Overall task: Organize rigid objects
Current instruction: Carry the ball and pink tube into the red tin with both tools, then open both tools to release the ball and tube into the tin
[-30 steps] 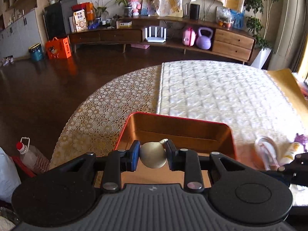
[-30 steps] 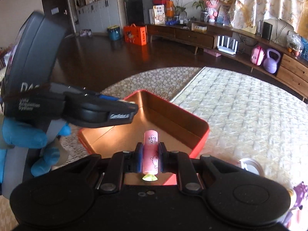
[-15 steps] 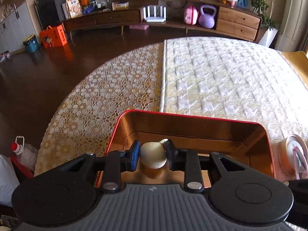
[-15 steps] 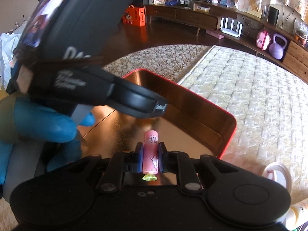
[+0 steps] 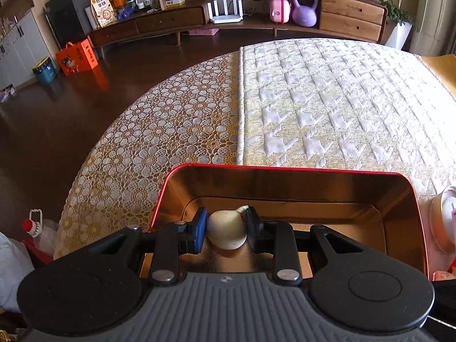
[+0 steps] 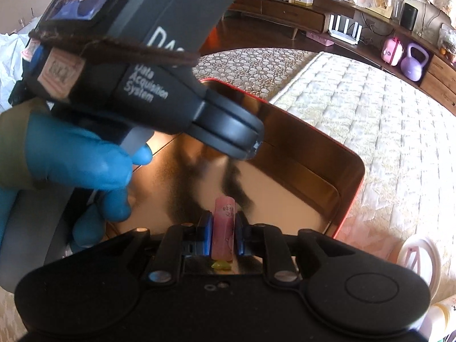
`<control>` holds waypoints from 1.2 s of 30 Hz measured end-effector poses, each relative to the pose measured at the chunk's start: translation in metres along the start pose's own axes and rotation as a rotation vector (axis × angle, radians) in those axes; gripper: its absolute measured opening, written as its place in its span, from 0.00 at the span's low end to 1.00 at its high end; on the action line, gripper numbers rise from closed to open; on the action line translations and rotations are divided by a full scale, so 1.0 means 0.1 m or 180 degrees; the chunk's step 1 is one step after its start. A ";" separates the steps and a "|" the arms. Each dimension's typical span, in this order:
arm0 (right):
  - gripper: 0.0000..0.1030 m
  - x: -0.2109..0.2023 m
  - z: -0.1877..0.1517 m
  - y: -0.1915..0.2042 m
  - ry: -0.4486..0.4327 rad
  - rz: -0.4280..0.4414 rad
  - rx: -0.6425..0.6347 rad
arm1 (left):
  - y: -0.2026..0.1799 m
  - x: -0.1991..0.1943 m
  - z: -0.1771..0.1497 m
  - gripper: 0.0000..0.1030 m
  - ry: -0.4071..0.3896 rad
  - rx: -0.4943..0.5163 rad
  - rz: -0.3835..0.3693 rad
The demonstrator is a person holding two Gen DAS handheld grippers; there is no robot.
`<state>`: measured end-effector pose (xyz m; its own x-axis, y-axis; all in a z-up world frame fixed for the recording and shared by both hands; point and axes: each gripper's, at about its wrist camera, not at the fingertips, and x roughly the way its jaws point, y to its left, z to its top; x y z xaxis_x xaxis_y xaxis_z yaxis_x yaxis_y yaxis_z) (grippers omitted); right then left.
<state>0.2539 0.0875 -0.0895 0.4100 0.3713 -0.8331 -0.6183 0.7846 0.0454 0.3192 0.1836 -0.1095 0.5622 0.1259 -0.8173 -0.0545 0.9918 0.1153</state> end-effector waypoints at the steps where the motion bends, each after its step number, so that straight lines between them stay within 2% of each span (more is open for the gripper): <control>1: 0.18 -0.02 0.01 -0.01 0.0001 0.0006 -0.0006 | 0.00 0.00 0.00 0.28 -0.0002 0.0004 0.0015; 5: 0.22 -0.08 -0.02 0.00 -0.0038 0.0030 -0.0012 | 0.01 -0.01 -0.01 0.29 -0.0024 -0.0038 0.0005; 8: 0.23 -0.14 -0.04 0.01 -0.0072 0.0035 -0.0018 | 0.02 -0.03 -0.01 0.33 -0.0026 -0.0112 -0.0051; 10: 0.27 -0.18 -0.06 -0.01 -0.0097 0.0051 0.0024 | 0.02 -0.06 -0.01 0.44 -0.0041 -0.0137 -0.0083; 11: 0.30 -0.20 -0.07 -0.03 -0.0109 0.0064 0.0056 | 0.02 -0.07 -0.01 0.56 -0.0051 -0.0157 -0.0073; 12: 0.31 -0.21 -0.08 -0.03 -0.0120 0.0079 0.0080 | 0.02 -0.10 -0.01 0.62 -0.0066 -0.0183 -0.0064; 18: 0.37 -0.39 -0.12 -0.10 -0.0211 0.0110 0.0158 | 0.04 -0.27 -0.02 0.62 -0.0175 -0.0218 -0.0093; 20: 0.44 -0.47 -0.14 -0.13 -0.0270 0.0118 0.0183 | 0.05 -0.35 -0.02 0.62 -0.0215 -0.0233 -0.0100; 26: 0.54 -0.72 -0.18 -0.22 -0.0405 0.0162 0.0285 | 0.04 -0.60 -0.05 0.62 -0.0346 -0.0253 -0.0145; 36: 0.67 -1.16 -0.30 -0.36 -0.0626 0.0199 0.0381 | -0.01 -1.07 -0.15 0.69 -0.0586 -0.0243 -0.0172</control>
<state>0.2087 0.0019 -0.0112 0.5034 0.5014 -0.7037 -0.5674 0.8060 0.1684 0.2463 0.1692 -0.0309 0.7071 0.0737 -0.7033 -0.0786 0.9966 0.0254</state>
